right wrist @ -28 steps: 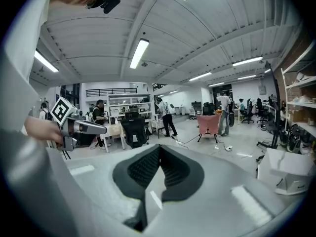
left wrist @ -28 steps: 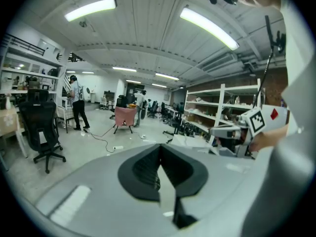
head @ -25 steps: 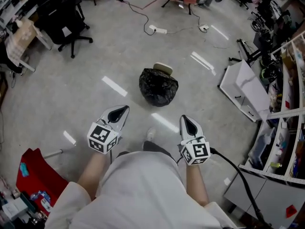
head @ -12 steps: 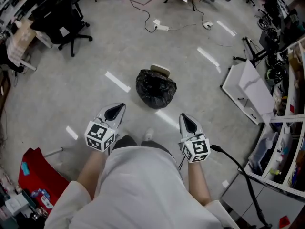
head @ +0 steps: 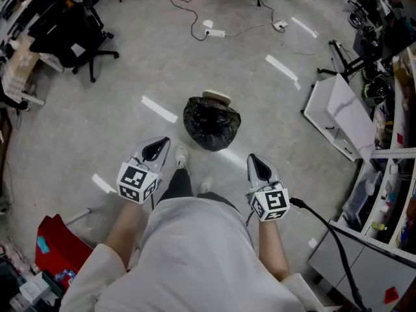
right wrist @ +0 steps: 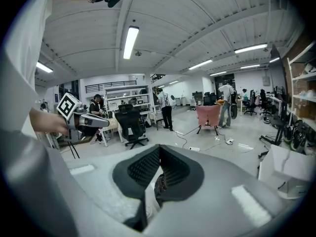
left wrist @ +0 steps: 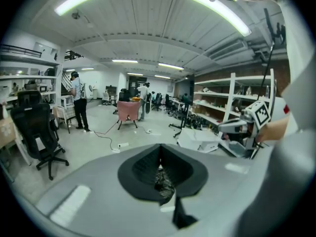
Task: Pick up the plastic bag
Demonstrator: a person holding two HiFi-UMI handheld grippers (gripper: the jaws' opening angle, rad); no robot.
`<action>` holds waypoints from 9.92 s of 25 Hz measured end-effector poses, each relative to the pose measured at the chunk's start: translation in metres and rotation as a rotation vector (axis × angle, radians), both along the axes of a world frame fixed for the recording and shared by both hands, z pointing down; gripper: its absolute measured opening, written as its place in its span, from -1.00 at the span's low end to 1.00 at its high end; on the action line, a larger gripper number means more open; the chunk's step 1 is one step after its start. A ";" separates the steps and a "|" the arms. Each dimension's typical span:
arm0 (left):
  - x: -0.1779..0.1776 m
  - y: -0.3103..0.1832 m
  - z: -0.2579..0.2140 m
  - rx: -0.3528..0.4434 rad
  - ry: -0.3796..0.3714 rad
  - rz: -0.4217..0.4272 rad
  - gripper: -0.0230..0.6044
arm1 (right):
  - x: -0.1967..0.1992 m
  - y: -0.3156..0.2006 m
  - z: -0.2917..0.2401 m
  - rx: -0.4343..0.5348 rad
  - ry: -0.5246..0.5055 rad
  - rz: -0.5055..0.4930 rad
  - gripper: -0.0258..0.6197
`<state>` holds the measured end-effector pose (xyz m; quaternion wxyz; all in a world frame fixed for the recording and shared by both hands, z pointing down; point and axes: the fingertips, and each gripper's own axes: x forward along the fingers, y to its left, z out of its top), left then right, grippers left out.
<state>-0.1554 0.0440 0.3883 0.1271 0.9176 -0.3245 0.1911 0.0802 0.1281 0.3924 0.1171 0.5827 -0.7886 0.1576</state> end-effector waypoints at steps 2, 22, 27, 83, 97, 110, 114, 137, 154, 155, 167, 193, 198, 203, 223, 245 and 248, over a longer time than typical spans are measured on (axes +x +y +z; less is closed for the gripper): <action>0.000 -0.018 0.006 -0.003 -0.013 0.025 -0.91 | -0.001 -0.014 0.002 -0.006 0.003 0.017 -0.91; -0.005 -0.159 0.056 -0.017 -0.082 0.276 -0.91 | -0.030 -0.144 0.041 -0.067 0.074 0.119 -0.91; 0.003 -0.177 0.070 -0.057 -0.069 0.259 -0.91 | -0.025 -0.161 0.053 -0.094 0.065 0.117 -0.91; 0.027 -0.208 0.635 -0.882 -0.184 -0.077 -0.14 | 0.112 -0.158 0.617 -0.786 -0.156 0.124 -0.18; 0.045 -0.204 0.690 -0.835 -0.279 -0.027 -0.91 | 0.077 -0.171 0.678 -0.857 -0.178 -0.064 -0.91; 0.041 -0.199 0.572 -0.750 -0.345 -0.051 -0.91 | 0.078 -0.183 0.554 -0.801 -0.164 -0.070 -0.91; 0.048 -0.196 0.524 -0.737 -0.320 -0.064 -0.91 | 0.084 -0.181 0.512 -0.793 -0.133 -0.082 -0.91; 0.056 -0.142 0.287 -0.632 -0.264 -0.114 -0.91 | 0.097 -0.157 0.282 -0.614 -0.135 -0.170 -0.91; 0.040 -0.109 0.175 -0.441 -0.140 -0.146 -0.91 | 0.077 -0.140 0.161 -0.359 -0.120 -0.260 -0.91; 0.038 -0.108 0.167 -0.428 -0.132 -0.140 -0.91 | 0.076 -0.138 0.154 -0.345 -0.118 -0.251 -0.91; -0.008 -0.067 0.106 -0.286 -0.082 -0.067 -0.91 | 0.034 -0.092 0.092 -0.226 -0.110 -0.092 -0.91; -0.091 0.076 0.045 -0.172 -0.087 0.104 -0.91 | -0.061 0.077 0.047 -0.129 0.002 0.051 -0.91; -0.079 0.100 0.044 -0.184 -0.095 0.092 -0.91 | -0.050 0.096 0.040 -0.126 -0.011 0.028 -0.91; -0.066 0.116 0.039 -0.185 -0.094 0.070 -0.91 | -0.044 0.114 0.032 -0.113 -0.073 0.015 -0.91; -0.036 0.140 0.029 -0.185 -0.083 0.008 -0.91 | -0.007 0.126 0.024 -0.079 -0.112 -0.011 -0.91; -0.025 0.121 0.017 -0.148 -0.060 0.012 -0.91 | -0.010 0.104 0.011 -0.034 -0.113 -0.012 -0.92; -0.024 0.121 0.014 -0.143 -0.059 0.016 -0.91 | -0.009 0.105 0.009 -0.028 -0.115 -0.005 -0.92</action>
